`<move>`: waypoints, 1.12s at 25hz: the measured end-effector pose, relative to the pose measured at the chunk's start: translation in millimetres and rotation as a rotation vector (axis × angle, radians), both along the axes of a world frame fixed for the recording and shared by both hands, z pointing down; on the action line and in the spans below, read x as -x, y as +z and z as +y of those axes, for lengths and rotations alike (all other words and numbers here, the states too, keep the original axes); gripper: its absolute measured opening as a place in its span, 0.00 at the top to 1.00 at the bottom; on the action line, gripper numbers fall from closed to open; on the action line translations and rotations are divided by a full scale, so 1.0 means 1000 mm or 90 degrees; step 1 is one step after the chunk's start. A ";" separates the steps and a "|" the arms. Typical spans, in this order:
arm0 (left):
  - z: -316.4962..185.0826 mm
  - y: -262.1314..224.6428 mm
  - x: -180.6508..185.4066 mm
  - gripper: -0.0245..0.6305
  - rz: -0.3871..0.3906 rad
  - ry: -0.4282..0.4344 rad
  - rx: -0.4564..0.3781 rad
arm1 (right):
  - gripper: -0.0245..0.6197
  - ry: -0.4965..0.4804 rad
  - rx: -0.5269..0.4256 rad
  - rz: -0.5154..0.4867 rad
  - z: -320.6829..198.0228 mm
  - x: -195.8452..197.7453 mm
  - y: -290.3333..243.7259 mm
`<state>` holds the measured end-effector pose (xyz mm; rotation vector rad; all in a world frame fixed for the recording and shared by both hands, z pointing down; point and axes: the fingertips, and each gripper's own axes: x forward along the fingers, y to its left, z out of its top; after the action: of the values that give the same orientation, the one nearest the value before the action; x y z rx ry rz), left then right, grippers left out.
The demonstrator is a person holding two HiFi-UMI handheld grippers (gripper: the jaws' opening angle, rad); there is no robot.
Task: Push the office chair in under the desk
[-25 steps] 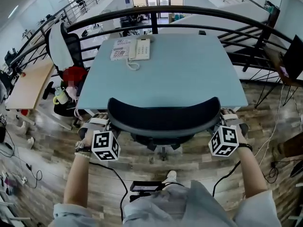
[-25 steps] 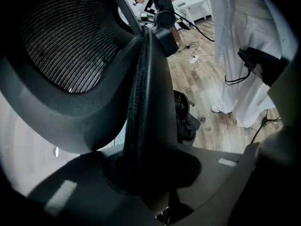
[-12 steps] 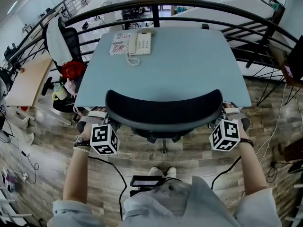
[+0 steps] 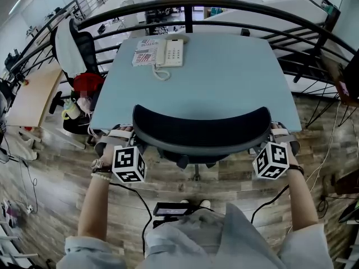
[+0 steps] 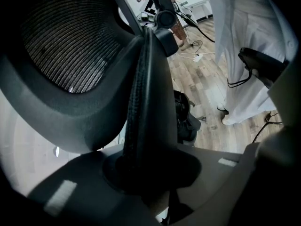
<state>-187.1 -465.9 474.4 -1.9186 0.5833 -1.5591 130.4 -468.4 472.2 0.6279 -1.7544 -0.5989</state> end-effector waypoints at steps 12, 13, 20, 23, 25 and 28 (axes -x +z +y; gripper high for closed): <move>-0.012 -0.001 0.000 0.85 0.003 0.005 -0.002 | 0.69 0.003 -0.008 -0.003 -0.012 0.001 -0.002; -0.013 -0.001 0.000 0.85 0.004 0.004 -0.002 | 0.69 0.003 -0.008 -0.002 -0.013 0.000 -0.002; -0.014 -0.002 0.000 0.85 0.008 0.004 -0.008 | 0.69 0.005 -0.007 -0.004 -0.013 0.001 -0.003; -0.016 -0.002 0.000 0.84 0.010 0.000 -0.008 | 0.69 0.004 -0.004 -0.003 -0.014 0.000 -0.002; -0.016 -0.002 0.000 0.84 0.013 -0.004 -0.008 | 0.69 0.005 -0.003 -0.005 -0.014 0.000 -0.001; -0.015 -0.002 0.000 0.82 0.018 -0.008 -0.006 | 0.68 0.013 -0.004 -0.009 -0.014 0.001 -0.001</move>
<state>-186.9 -480.9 472.7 -1.9370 0.6148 -1.5357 129.7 -482.1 471.0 0.6553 -1.7577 -0.5883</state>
